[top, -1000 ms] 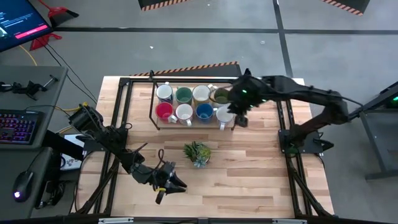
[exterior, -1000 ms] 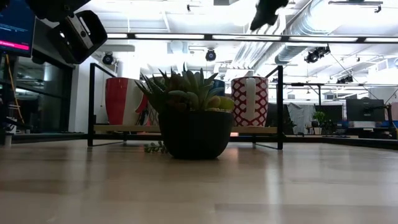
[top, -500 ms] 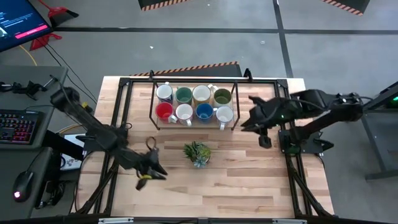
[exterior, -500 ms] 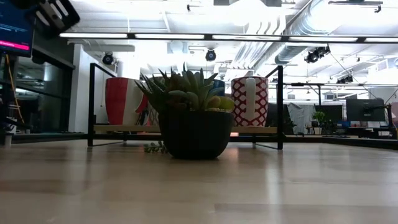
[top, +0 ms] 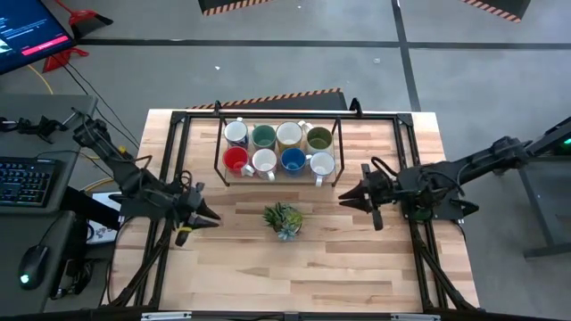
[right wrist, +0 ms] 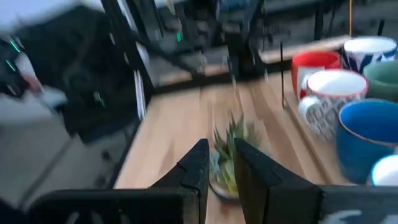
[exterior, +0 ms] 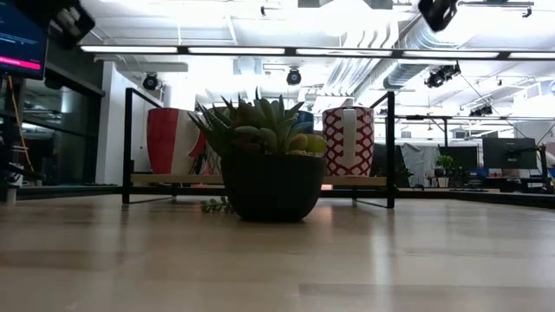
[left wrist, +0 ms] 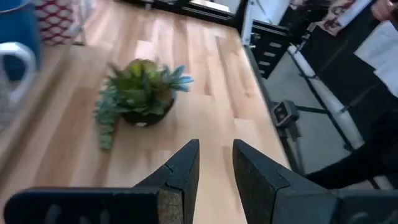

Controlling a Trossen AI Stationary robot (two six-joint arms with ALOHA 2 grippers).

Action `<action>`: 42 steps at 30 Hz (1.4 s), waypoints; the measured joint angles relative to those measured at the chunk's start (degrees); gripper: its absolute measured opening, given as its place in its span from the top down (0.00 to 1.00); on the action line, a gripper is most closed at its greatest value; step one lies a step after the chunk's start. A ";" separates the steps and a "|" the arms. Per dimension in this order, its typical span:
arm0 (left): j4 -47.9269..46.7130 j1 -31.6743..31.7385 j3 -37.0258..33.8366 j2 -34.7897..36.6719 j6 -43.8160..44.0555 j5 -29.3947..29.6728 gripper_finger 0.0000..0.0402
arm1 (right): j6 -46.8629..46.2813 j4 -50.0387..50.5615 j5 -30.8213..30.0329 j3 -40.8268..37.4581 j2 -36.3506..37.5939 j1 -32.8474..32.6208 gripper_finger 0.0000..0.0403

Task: Place coffee mugs
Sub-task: Return to Home Position

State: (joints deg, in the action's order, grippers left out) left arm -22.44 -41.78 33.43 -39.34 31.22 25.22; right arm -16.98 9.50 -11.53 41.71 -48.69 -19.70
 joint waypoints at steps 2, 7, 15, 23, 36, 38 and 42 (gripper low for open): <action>0.09 -0.41 -2.75 3.13 0.33 1.27 0.78 | -0.13 -9.05 -0.04 -5.90 2.02 0.04 0.87; 9.72 -1.20 -12.51 11.63 1.33 2.44 0.78 | -0.04 -23.47 0.47 -16.42 3.06 0.02 0.87; 24.00 -0.94 -25.16 21.40 -3.85 6.22 0.78 | 2.74 -32.89 -0.19 -23.62 1.02 0.02 0.87; 28.36 -0.94 -28.06 22.96 -11.47 12.69 0.78 | 6.79 -43.01 -0.11 -28.72 0.70 0.09 0.87; 29.66 -1.07 -28.04 22.14 -6.11 12.52 0.78 | 7.04 -41.98 -2.21 -28.72 0.73 0.37 0.87; 29.59 -1.07 -28.02 22.13 -6.42 12.52 0.78 | 8.06 -42.04 -1.73 -28.72 0.74 0.35 0.87; 29.63 -1.07 -28.02 22.10 -6.30 12.52 0.78 | 12.11 -41.00 -3.71 -28.72 0.74 0.58 0.87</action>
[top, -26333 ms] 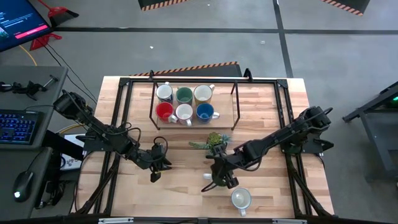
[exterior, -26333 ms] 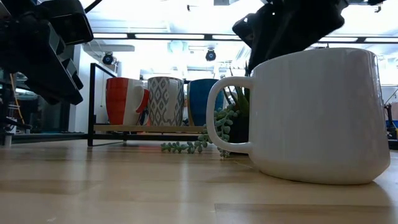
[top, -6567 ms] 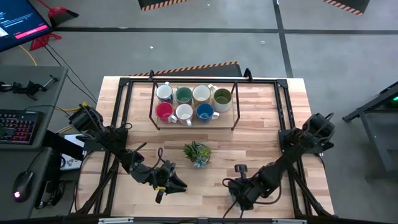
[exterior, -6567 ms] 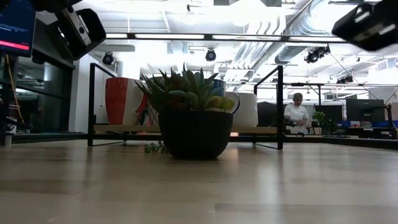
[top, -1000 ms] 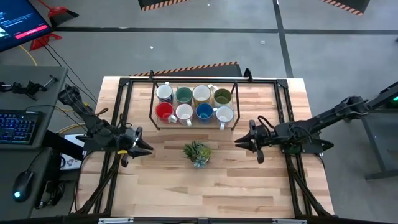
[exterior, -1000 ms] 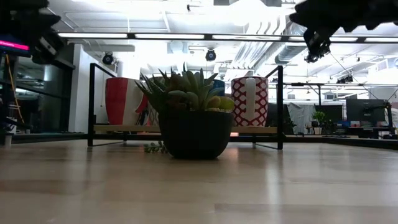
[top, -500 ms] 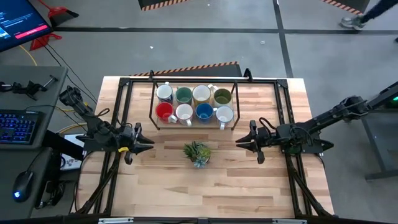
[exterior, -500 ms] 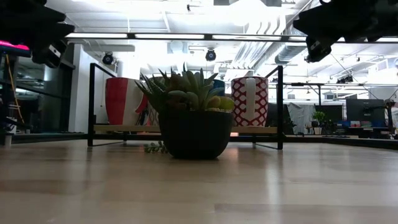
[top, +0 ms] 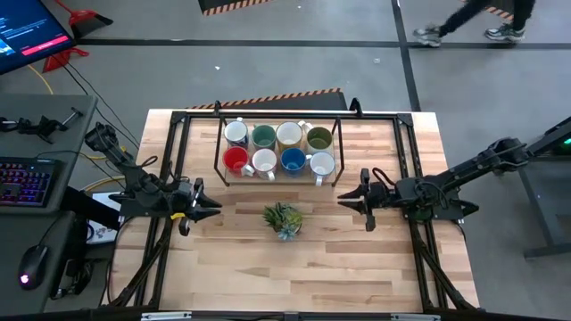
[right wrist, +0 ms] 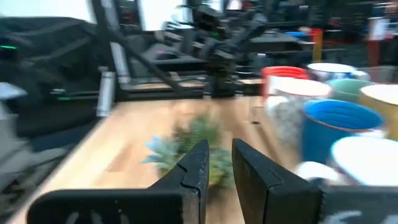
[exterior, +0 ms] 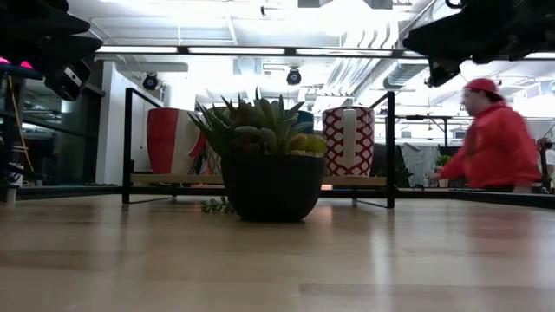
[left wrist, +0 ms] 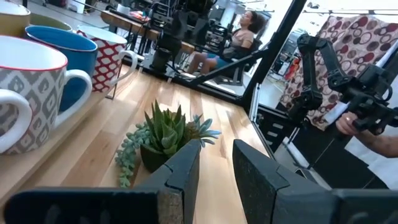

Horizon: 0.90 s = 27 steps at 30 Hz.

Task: Place coffee mugs
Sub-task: Return to Home Position

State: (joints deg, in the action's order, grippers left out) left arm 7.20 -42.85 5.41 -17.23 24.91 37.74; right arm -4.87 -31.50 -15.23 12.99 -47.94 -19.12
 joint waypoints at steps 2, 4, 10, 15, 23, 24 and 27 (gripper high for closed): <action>-0.02 0.00 0.00 0.00 -0.03 0.00 0.78 | 1.10 0.62 -3.50 0.00 0.00 0.01 0.87; -0.02 0.00 0.00 0.00 -0.05 0.00 0.78 | 0.49 0.83 -5.87 0.00 0.00 0.01 0.87; -0.02 0.00 0.00 0.00 -0.05 0.00 0.78 | -3.50 5.62 -6.82 0.02 0.11 0.01 0.87; -0.03 0.01 0.00 0.00 -0.03 0.00 0.78 | -2.60 19.11 -4.42 -0.02 8.96 1.79 0.87; -0.04 0.00 0.00 0.00 -0.03 0.00 0.78 | -0.08 18.35 1.97 -8.01 25.04 7.77 0.87; -0.04 0.00 0.00 0.00 -0.03 0.00 0.78 | -0.04 18.56 2.65 -8.73 25.90 8.49 0.87; -0.04 0.00 0.00 0.00 -0.03 0.00 0.78 | 0.97 18.37 4.34 -10.53 28.43 10.04 0.87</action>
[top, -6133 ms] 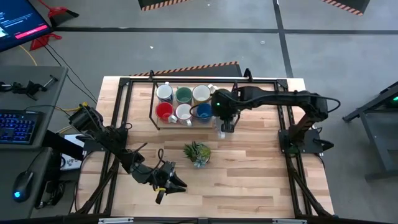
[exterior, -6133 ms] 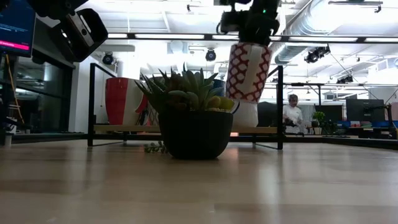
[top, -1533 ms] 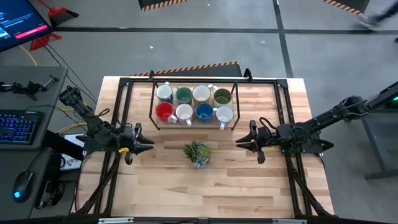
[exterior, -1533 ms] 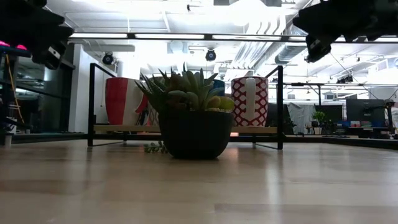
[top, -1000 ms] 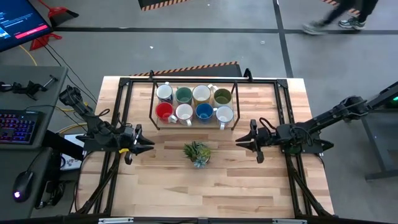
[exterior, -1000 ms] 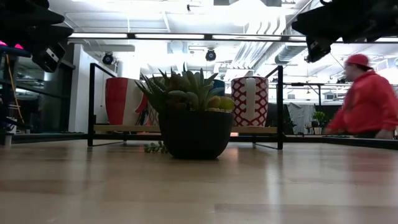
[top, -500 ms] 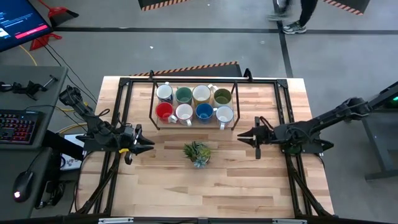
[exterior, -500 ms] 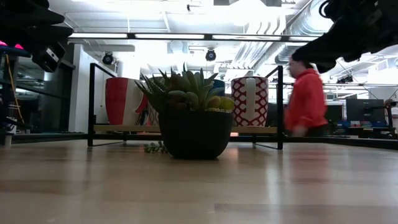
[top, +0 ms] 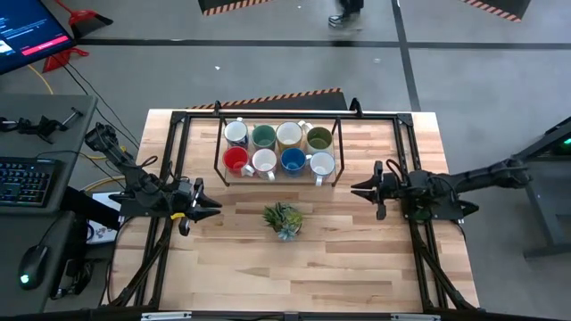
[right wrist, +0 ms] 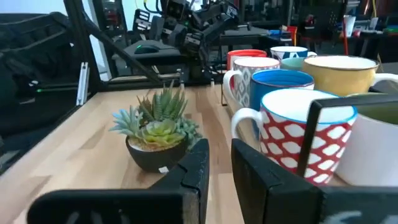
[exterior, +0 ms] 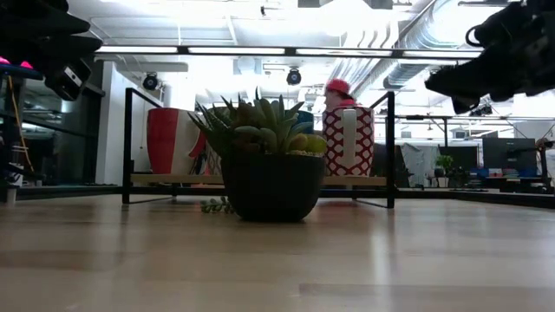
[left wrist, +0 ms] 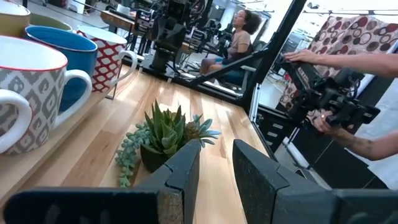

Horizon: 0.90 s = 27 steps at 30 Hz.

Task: Place coffee mugs
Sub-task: Return to Home Position

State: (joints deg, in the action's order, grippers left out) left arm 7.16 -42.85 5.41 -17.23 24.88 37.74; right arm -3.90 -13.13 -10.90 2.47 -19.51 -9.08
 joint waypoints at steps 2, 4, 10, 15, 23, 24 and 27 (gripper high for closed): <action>-0.02 0.00 0.00 0.00 0.00 0.00 0.78 | 0.94 0.01 0.39 -1.23 1.78 0.79 0.87; 0.00 0.00 0.00 0.00 0.00 0.00 0.78 | 0.97 0.84 0.60 -1.89 3.47 1.53 0.87; 0.00 0.00 0.00 0.00 0.00 0.00 0.78 | 1.81 6.78 2.87 -1.89 8.49 3.80 0.87; -0.01 0.00 0.00 0.00 0.00 0.00 0.78 | 1.48 11.75 8.02 -1.89 13.93 7.60 0.87; 0.00 0.02 0.02 0.00 0.00 -0.02 0.78 | 2.72 12.14 10.56 -1.91 19.50 9.12 0.91; -0.02 0.00 0.02 0.00 0.00 -0.02 0.78 | 2.75 12.15 10.56 -1.91 19.39 9.12 0.92; -0.02 0.02 0.04 0.00 0.00 -0.02 0.78 | 2.24 12.20 10.56 -1.91 18.42 9.07 0.95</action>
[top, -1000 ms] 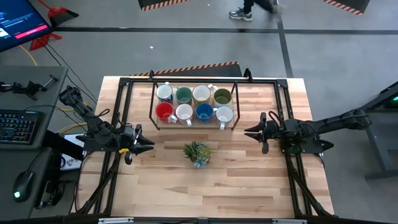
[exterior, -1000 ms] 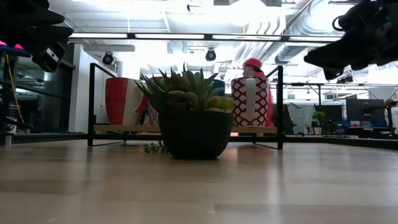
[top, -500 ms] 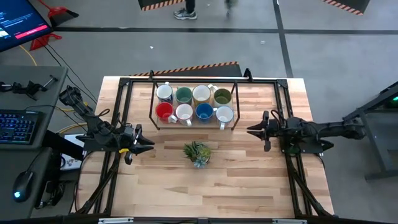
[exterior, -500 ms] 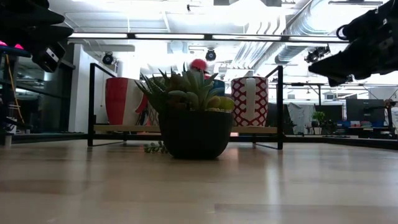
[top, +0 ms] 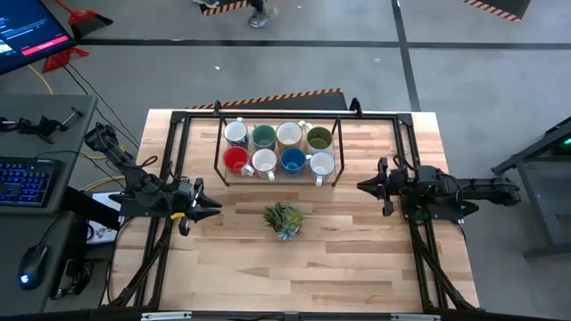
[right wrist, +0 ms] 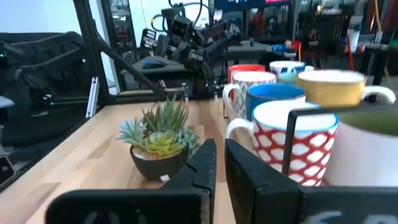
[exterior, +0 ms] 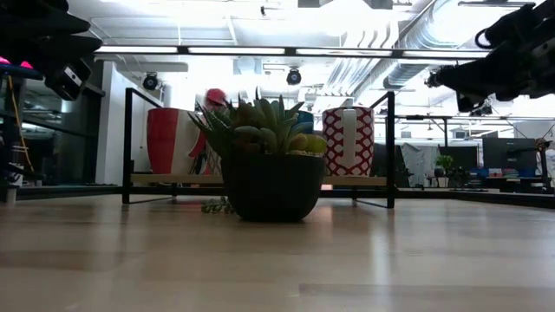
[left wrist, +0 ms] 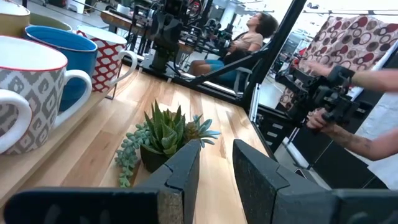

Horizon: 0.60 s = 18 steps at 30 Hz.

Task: Place coffee mugs
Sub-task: Return to Home Position

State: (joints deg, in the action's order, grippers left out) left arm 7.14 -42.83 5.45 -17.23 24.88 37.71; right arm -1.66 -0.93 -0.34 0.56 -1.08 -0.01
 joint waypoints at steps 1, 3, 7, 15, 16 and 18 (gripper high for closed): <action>0.01 0.00 0.00 0.00 0.00 0.01 0.78 | -1.00 0.02 0.00 0.00 -0.44 0.00 0.96; 0.00 -0.02 0.00 0.00 0.00 0.00 0.78 | -2.93 0.03 0.00 0.00 -1.22 0.00 0.96; 0.00 0.00 0.00 0.00 0.00 0.00 0.78 | -8.26 0.05 0.00 0.00 -1.85 -0.02 0.97; 0.00 -0.01 0.00 0.00 0.00 0.00 0.78 | -19.25 0.11 0.00 0.00 -1.88 -0.02 0.97; 0.02 -0.01 0.00 0.00 0.00 0.00 0.78 | -18.88 0.11 0.00 0.00 -1.88 -0.02 0.97; 0.01 0.00 0.00 0.00 0.00 0.00 0.78 | -18.87 0.11 0.00 0.00 -1.88 -0.02 0.97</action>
State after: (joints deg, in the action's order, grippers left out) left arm 7.14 -42.83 5.45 -17.23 24.88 37.72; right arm -20.53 -0.82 -0.34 0.56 -2.96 -0.03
